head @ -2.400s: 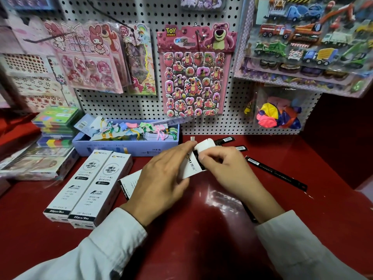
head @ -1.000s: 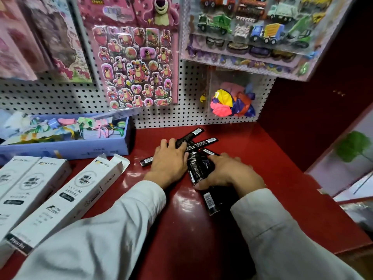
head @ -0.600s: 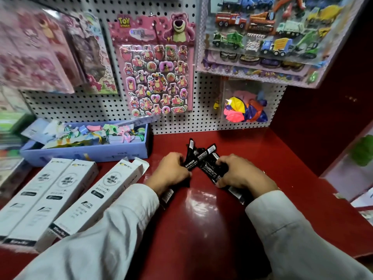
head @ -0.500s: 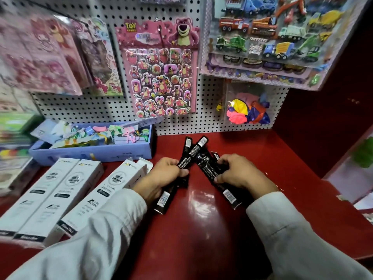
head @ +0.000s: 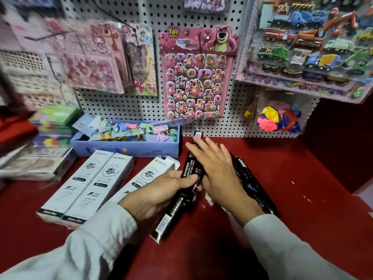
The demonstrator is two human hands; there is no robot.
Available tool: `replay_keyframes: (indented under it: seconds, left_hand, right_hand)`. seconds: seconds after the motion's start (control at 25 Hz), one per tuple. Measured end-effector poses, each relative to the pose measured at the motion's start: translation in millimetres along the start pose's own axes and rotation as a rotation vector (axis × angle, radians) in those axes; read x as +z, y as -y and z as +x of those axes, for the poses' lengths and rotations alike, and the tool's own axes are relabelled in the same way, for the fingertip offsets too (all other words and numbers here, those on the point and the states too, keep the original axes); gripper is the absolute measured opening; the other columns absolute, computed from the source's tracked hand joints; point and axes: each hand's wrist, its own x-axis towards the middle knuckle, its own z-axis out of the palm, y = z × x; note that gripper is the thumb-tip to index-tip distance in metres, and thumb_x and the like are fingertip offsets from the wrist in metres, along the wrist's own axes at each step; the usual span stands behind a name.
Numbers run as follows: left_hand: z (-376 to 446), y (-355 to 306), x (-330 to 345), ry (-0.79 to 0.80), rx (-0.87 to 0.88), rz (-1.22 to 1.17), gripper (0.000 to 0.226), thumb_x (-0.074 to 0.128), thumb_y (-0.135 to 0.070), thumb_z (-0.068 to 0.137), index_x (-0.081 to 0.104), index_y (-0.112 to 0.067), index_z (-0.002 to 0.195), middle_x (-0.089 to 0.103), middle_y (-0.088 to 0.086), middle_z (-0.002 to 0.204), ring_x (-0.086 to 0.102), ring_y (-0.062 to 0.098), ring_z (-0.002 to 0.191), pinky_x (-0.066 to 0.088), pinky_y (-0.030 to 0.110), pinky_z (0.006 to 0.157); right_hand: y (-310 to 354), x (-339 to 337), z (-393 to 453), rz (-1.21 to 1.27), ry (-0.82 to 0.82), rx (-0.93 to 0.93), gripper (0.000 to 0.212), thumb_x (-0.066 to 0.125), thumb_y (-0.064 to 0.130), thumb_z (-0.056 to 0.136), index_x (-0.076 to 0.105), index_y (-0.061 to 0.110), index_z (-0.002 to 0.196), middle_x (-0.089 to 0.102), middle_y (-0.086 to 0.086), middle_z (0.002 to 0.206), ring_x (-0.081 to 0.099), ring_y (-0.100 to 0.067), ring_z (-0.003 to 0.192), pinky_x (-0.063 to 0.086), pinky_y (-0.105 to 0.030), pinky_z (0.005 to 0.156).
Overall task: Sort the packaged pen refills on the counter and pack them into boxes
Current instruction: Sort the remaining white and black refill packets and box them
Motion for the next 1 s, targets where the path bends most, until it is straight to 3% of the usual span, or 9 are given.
replay_keyframes:
  seconds: [0.12,0.24,0.32,0.4,0.44,0.52,0.6,0.88,1.0]
  left_hand:
    - [2.5,-3.9,-7.2,-0.03,0.013,-0.049,0.024,0.052,-0.025,0.099,0.064,-0.004,0.094,0.067,0.011,0.066,0.058,0.015,0.047,0.046,0.02,0.042]
    - [2.7,-4.3,-17.9,-0.029,-0.02,-0.147,0.026,0.048,-0.021,0.101,0.065,-0.002,0.101,0.069,0.012,0.071,0.061,0.016,0.049,0.048,0.021,0.041]
    - [1.8,-2.4,-19.0,-0.036,-0.017,-0.186,0.03,0.044,-0.02,0.102,0.066,0.0,0.111,0.069,0.011,0.074,0.062,0.015,0.051,0.047,0.02,0.042]
    - [3.0,0.1,-15.7,-0.048,-0.002,-0.224,0.031,0.044,-0.018,0.102,0.065,0.002,0.114,0.07,0.011,0.075,0.061,0.015,0.051,0.046,0.019,0.042]
    - [4.4,1.3,-13.1,-0.051,0.006,-0.24,0.031,0.045,-0.017,0.102,0.064,0.004,0.115,0.071,0.012,0.076,0.062,0.016,0.052,0.046,0.019,0.042]
    - [6.6,4.8,-8.7,-0.066,0.025,-0.264,0.03,0.047,-0.015,0.101,0.063,0.005,0.116,0.072,0.013,0.078,0.063,0.016,0.053,0.047,0.019,0.044]
    - [8.5,8.5,-5.0,-0.087,0.044,-0.282,0.027,0.048,-0.014,0.1,0.063,0.004,0.113,0.074,0.014,0.08,0.066,0.015,0.054,0.049,0.019,0.045]
    - [12.0,15.4,-4.1,-0.147,0.152,-0.249,0.023,0.048,-0.018,0.1,0.066,-0.004,0.108,0.077,0.011,0.088,0.07,0.012,0.062,0.052,0.017,0.051]
    - [11.8,15.0,-0.1,-0.15,0.191,-0.268,0.024,0.049,-0.019,0.1,0.066,-0.005,0.109,0.077,0.01,0.093,0.069,0.011,0.062,0.053,0.017,0.053]
  right_hand:
    - [-10.1,-5.5,-5.8,-0.013,-0.169,0.025,0.056,0.065,0.0,0.076,0.065,0.024,0.127,0.068,0.003,0.125,0.057,-0.023,0.125,0.02,-0.056,0.115]
    - [-25.7,-16.9,-6.6,-0.006,-0.252,0.162,0.037,0.07,-0.002,0.077,0.076,0.021,0.105,0.076,0.004,0.103,0.069,-0.02,0.101,0.039,-0.049,0.103]
    - [-31.5,-23.3,-3.6,0.394,-0.317,0.422,0.026,0.068,0.001,0.085,0.075,0.017,0.105,0.076,0.005,0.092,0.07,-0.02,0.087,0.052,-0.035,0.084]
    - [-25.7,-25.3,-1.0,1.015,-0.248,0.676,0.022,0.063,0.001,0.091,0.068,0.008,0.111,0.077,-0.002,0.085,0.067,-0.024,0.079,0.054,-0.035,0.072]
    - [-21.7,-23.7,-2.1,1.181,-0.159,0.737,0.023,0.06,0.001,0.092,0.064,0.005,0.115,0.077,-0.006,0.085,0.066,-0.026,0.076,0.054,-0.037,0.07]
    - [-12.9,-19.9,-7.1,1.248,0.017,0.743,0.022,0.057,0.004,0.095,0.06,0.004,0.117,0.078,-0.009,0.088,0.067,-0.023,0.068,0.055,-0.036,0.062]
    - [-5.1,-20.7,-10.1,1.291,0.077,0.728,0.018,0.055,0.009,0.098,0.061,0.005,0.115,0.078,-0.01,0.088,0.07,-0.019,0.062,0.057,-0.03,0.052]
    - [-0.4,-23.9,-8.7,1.331,0.061,0.761,0.015,0.053,0.003,0.096,0.068,0.003,0.098,0.071,-0.011,0.073,0.067,-0.018,0.059,0.056,-0.027,0.054]
    - [3.8,-19.9,-7.6,1.298,0.019,0.784,0.017,0.055,0.004,0.09,0.071,0.006,0.089,0.063,-0.007,0.066,0.054,-0.015,0.049,0.044,-0.025,0.042]
